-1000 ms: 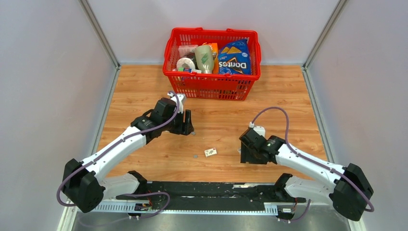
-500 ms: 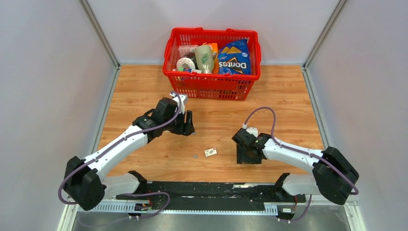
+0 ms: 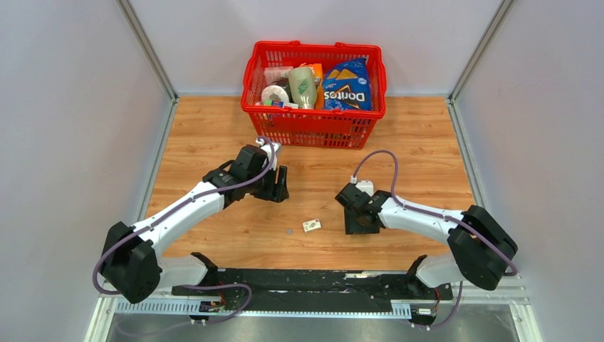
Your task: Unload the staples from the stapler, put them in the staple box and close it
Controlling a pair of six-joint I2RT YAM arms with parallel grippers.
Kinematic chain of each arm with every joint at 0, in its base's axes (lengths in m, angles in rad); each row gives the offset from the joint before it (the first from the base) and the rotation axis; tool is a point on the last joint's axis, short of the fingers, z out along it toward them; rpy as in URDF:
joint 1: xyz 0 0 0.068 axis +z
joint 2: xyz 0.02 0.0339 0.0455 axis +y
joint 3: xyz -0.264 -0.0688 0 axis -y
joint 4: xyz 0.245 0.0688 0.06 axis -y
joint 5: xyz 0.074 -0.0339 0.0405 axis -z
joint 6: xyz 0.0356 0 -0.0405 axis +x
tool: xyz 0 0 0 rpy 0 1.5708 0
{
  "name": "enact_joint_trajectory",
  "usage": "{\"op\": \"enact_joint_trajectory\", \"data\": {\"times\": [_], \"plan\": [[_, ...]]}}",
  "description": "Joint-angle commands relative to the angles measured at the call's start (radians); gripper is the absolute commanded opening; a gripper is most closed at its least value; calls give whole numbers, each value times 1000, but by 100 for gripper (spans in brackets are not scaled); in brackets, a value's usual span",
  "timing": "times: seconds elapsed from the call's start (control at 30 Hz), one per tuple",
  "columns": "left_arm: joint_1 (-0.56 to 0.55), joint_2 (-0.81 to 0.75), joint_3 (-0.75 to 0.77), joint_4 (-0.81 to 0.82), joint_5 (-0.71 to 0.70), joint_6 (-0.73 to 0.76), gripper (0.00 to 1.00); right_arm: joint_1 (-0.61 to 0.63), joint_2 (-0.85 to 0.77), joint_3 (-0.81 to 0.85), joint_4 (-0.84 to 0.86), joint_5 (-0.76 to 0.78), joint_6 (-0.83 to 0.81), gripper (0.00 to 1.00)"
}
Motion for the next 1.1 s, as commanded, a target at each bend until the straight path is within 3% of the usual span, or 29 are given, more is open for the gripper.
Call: {"op": "enact_joint_trajectory", "data": {"times": [0.0, 0.33, 0.73, 1.07], "plan": [[-4, 11, 32, 21, 15, 23, 69, -10, 65, 20, 53, 64, -71, 54], [-3, 26, 34, 18, 12, 31, 68, -15, 153, 69, 103, 76, -219, 53], [-3, 18, 29, 8, 4, 36, 69, -18, 275, 186, 165, -91, -420, 51], [-3, 0, 23, 4, 8, 36, 68, -18, 303, 233, 206, -93, -506, 56]]}}
